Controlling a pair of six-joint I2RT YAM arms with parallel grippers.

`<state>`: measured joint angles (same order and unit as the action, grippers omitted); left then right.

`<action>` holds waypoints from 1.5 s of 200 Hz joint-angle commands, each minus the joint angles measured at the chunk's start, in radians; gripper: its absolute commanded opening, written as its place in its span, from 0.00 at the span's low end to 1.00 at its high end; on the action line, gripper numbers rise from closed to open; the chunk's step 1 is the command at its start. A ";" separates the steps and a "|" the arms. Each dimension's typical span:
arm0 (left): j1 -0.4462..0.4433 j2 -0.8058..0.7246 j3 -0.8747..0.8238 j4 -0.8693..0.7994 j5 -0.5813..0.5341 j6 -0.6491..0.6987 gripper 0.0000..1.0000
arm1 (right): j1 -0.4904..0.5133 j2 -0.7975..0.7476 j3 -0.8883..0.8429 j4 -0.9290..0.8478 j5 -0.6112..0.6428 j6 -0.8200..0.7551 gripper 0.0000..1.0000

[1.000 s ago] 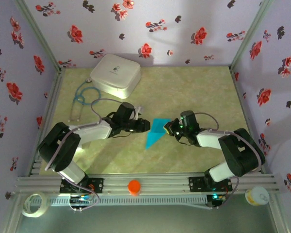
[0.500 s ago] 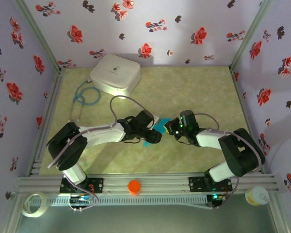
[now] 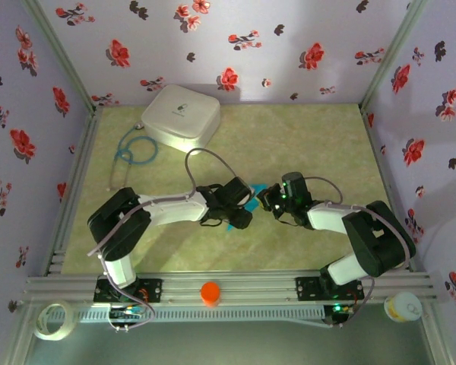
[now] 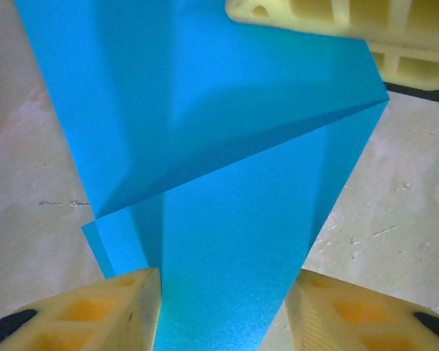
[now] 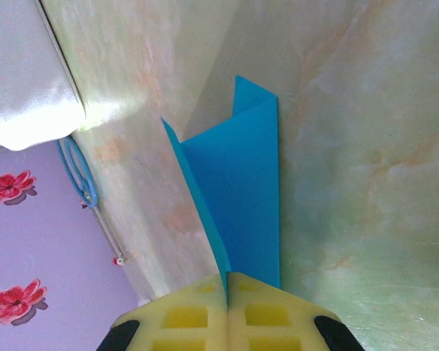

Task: Fold a paper plane with a square sheet of paper (pick it up from the middle)
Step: Fold the wing for the fifth time at the center of the table.

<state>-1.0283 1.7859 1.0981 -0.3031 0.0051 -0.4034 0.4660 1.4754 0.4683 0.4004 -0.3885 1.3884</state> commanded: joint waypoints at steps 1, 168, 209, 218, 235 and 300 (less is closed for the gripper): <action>-0.020 0.024 0.037 -0.054 -0.062 0.033 0.48 | 0.005 -0.006 0.020 0.029 -0.011 -0.002 0.02; -0.097 0.099 0.134 -0.176 -0.280 0.072 0.35 | 0.006 -0.016 0.022 0.025 -0.012 0.003 0.01; -0.105 0.095 0.134 -0.172 -0.289 0.071 0.28 | 0.005 -0.020 0.021 0.020 -0.009 0.003 0.01; -0.106 0.094 0.136 -0.172 -0.289 0.071 0.27 | 0.005 -0.019 0.021 0.020 -0.009 0.002 0.01; -0.109 0.096 0.138 -0.169 -0.289 0.070 0.25 | 0.005 -0.019 0.020 0.019 -0.011 0.002 0.01; -0.109 0.102 0.141 -0.169 -0.294 0.063 0.19 | 0.006 -0.018 0.018 0.020 -0.012 0.003 0.01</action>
<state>-1.1286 1.8729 1.2095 -0.4511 -0.2600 -0.3473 0.4656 1.4731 0.4686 0.4080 -0.3927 1.3888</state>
